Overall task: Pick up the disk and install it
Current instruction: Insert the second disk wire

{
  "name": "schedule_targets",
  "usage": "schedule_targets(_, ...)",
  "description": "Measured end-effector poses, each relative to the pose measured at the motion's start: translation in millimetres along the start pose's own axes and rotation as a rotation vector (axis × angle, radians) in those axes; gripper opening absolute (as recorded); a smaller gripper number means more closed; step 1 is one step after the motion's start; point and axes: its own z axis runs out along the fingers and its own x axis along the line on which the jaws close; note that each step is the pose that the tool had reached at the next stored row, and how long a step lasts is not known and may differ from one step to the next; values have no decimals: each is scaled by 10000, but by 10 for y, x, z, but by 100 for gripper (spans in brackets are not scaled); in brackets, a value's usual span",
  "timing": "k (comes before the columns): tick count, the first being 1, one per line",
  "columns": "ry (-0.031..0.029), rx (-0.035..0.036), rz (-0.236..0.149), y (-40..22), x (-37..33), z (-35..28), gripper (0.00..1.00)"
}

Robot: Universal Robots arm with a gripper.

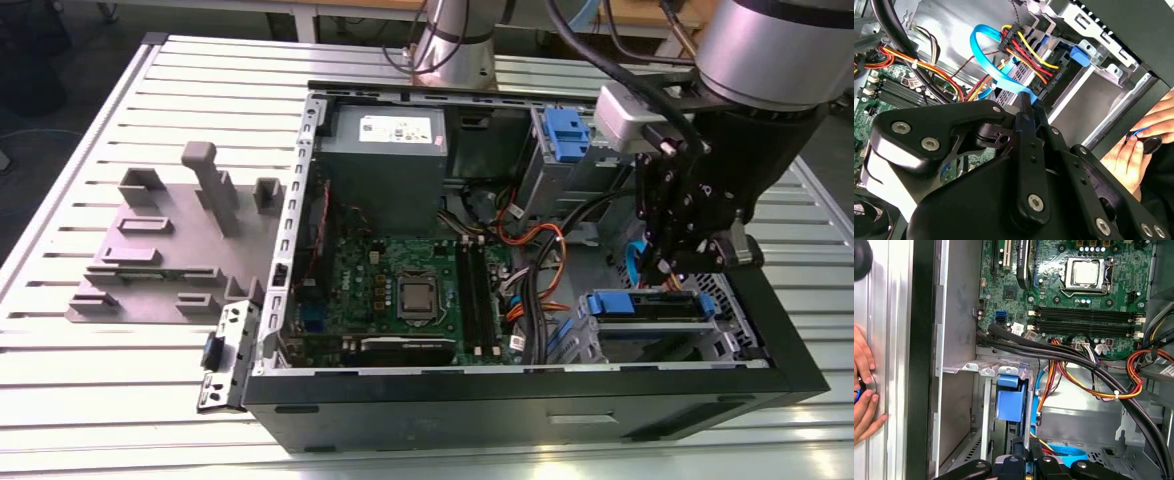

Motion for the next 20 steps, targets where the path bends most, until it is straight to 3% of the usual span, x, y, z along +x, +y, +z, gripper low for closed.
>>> schedule_targets(3, -1, 4, 2, 1, 1, 0, 16)
schedule_targets(4, -25, 24, 9, 5, 5, 2, 16)
schedule_targets(12, -322, 204, 56, 38, 77, 37, 16)
schedule_targets(20, -395, 347, 111, 63, 121, 82, 16)
